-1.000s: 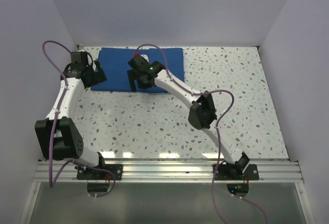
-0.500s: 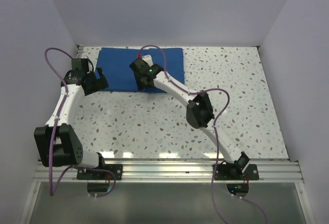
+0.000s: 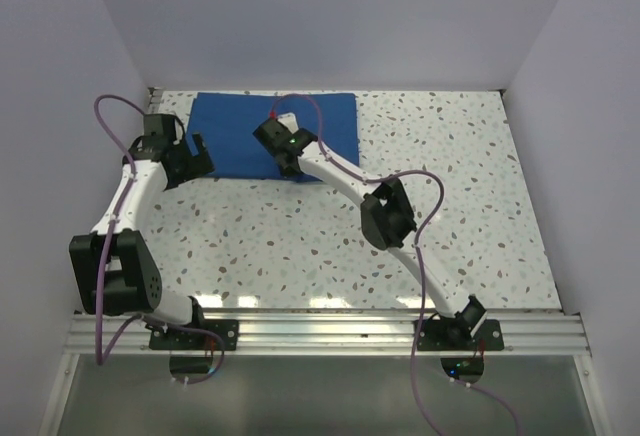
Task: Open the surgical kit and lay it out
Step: Open the surgical kit at the center of the board.
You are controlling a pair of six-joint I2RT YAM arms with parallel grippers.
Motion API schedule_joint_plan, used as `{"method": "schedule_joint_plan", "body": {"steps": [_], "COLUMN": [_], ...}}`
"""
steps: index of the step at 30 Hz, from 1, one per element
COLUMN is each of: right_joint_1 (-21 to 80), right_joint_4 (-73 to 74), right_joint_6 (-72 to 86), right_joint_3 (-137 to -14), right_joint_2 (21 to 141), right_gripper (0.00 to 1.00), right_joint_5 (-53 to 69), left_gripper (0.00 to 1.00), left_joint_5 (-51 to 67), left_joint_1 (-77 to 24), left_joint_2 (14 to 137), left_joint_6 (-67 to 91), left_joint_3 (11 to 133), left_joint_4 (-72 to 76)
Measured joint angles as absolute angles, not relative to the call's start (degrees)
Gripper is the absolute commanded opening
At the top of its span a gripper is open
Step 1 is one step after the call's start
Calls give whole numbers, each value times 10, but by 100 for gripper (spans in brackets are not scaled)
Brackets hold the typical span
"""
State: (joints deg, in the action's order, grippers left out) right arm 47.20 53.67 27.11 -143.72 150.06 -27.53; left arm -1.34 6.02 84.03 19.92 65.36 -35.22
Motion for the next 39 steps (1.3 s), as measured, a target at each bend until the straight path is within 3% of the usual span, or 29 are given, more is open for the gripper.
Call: {"method": "schedule_joint_plan", "body": {"steps": [6, 12, 22, 23, 24, 25, 27, 28, 39], "right_joint_1": [448, 376, 90, 74, 64, 57, 48, 45, 41], "right_joint_4": [537, 526, 477, 478, 484, 489, 508, 520, 566], "right_joint_6": [279, 295, 308, 310, 311, 315, 312, 311, 300], "right_joint_3": [-1424, -1346, -1104, -1068, -1044, -1022, -1002, -1001, -1046], "right_joint_2": [1490, 1391, 1139, 1132, 1132, 1136, 1153, 1165, 1191], "right_gripper": [0, 0, 0, 6, 28, 73, 94, 99, 99], "right_joint_5": [-257, -247, -315, -325, -334, -337, -346, -351, -376], "left_gripper": [100, 100, 100, 100, 100, 100, 100, 100, 100], "left_joint_5": [-12, -13, -27, -32, -35, -38, -45, -48, -75], "left_joint_1": [58, 48, 9, 2, -7, -16, -33, -41, -57], "left_joint_2": [852, 859, 864, 865, 866, 866, 866, 866, 876], "left_joint_6": [199, 199, 200, 201, 202, 204, 205, 205, 205], "left_joint_3": [655, 667, 703, 707, 710, 712, 714, 714, 728], "left_joint_4": [-352, -354, -355, -356, -356, -356, -358, -358, -372]}}
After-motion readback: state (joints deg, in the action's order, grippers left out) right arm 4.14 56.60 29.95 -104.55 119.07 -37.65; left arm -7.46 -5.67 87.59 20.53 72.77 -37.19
